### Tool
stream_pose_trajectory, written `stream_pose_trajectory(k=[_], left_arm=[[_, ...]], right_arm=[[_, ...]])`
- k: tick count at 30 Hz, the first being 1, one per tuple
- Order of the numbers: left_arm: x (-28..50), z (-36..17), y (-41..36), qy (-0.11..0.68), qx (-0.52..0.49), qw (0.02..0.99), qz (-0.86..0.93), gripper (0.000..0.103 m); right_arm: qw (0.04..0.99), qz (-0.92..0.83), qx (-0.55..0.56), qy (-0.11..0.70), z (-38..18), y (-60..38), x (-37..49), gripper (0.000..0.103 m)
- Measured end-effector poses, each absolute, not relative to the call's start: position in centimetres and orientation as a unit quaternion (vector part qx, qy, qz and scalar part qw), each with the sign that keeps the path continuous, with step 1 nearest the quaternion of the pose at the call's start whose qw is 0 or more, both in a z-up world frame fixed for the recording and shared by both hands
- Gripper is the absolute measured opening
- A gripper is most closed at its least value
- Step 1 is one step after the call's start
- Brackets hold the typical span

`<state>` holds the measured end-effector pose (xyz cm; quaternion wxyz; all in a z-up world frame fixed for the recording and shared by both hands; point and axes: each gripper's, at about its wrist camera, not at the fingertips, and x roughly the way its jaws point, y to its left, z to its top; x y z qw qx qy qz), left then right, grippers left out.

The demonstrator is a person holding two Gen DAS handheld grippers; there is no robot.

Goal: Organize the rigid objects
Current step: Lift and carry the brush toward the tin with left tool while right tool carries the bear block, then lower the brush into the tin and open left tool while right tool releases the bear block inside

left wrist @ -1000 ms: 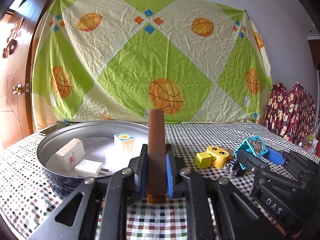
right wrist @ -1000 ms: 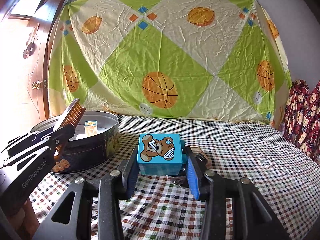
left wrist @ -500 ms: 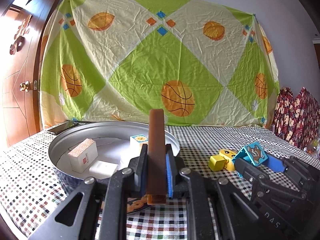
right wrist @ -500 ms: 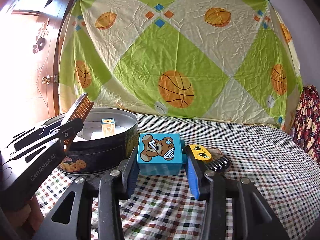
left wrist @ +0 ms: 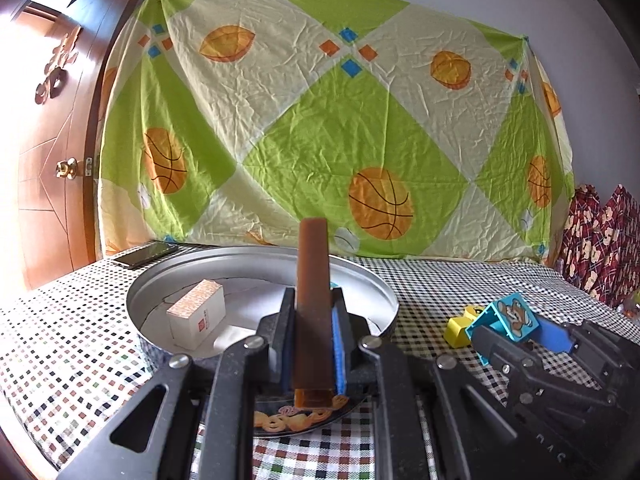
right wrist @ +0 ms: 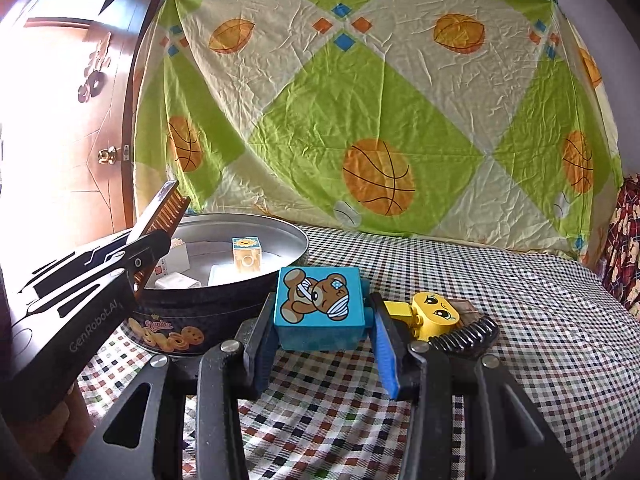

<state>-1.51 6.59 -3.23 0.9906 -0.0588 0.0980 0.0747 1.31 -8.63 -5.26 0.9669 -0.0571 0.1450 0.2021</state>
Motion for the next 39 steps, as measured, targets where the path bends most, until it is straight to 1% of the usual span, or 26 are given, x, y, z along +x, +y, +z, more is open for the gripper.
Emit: stream_pose_trajectory(k=[39], left_arm=[[-1.4,-3.4,10.2,0.114,-0.068,0.986,0.099,0.013]], right_arm=[[0.949,0.260,-0.063,0.167,-5.1,-4.3,1.7,0.045]])
